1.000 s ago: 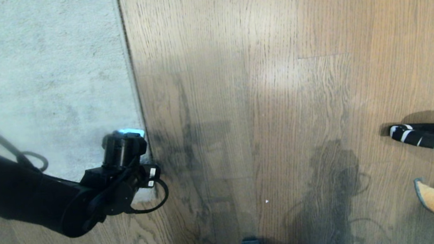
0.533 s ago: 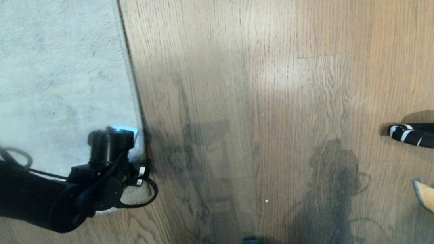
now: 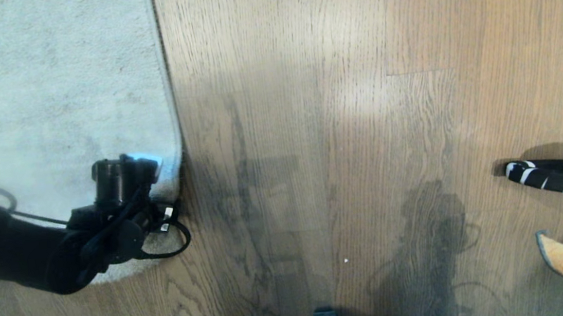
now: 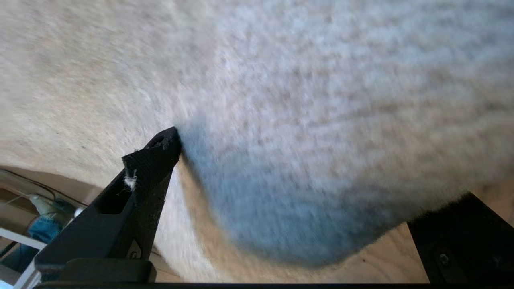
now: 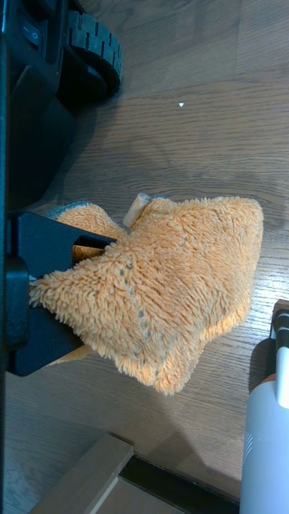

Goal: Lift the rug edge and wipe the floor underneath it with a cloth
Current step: Lift up the carpet

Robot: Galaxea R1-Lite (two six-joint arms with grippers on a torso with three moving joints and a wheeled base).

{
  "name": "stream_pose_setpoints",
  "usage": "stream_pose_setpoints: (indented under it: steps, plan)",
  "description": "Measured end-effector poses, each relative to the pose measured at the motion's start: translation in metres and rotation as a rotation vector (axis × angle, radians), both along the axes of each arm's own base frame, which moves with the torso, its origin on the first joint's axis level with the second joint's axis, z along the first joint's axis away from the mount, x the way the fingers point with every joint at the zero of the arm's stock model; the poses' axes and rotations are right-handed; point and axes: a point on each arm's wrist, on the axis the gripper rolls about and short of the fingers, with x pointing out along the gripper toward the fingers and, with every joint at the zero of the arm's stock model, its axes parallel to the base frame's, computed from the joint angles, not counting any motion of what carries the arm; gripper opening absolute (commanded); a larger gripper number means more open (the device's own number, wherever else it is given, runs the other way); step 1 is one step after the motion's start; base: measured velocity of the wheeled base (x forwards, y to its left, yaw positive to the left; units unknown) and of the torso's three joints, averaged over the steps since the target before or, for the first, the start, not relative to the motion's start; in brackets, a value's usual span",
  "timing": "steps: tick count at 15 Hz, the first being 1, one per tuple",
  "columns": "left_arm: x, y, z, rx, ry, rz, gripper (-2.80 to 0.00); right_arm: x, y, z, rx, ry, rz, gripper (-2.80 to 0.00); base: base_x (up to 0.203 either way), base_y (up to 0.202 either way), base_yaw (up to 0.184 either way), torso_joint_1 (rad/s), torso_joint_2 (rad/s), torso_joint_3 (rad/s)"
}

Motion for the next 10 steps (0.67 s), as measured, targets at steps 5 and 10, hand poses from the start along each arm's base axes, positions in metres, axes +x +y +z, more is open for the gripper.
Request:
stream_pose_setpoints:
  steps: [5,10]
  plan:
    - [0.001,0.008,0.022,0.058,-0.05,0.016,0.0,0.0,0.0,0.0,0.0,0.0,-0.001,-2.8,0.0,0.0,0.0,0.0,0.0,0.0]
    - [0.004,0.013,0.042,0.11,-0.131,0.01,0.0,0.0,0.0,0.0,0.0,0.0,-0.001,-2.8,0.0,0.0,0.0,0.0,0.0,0.0]
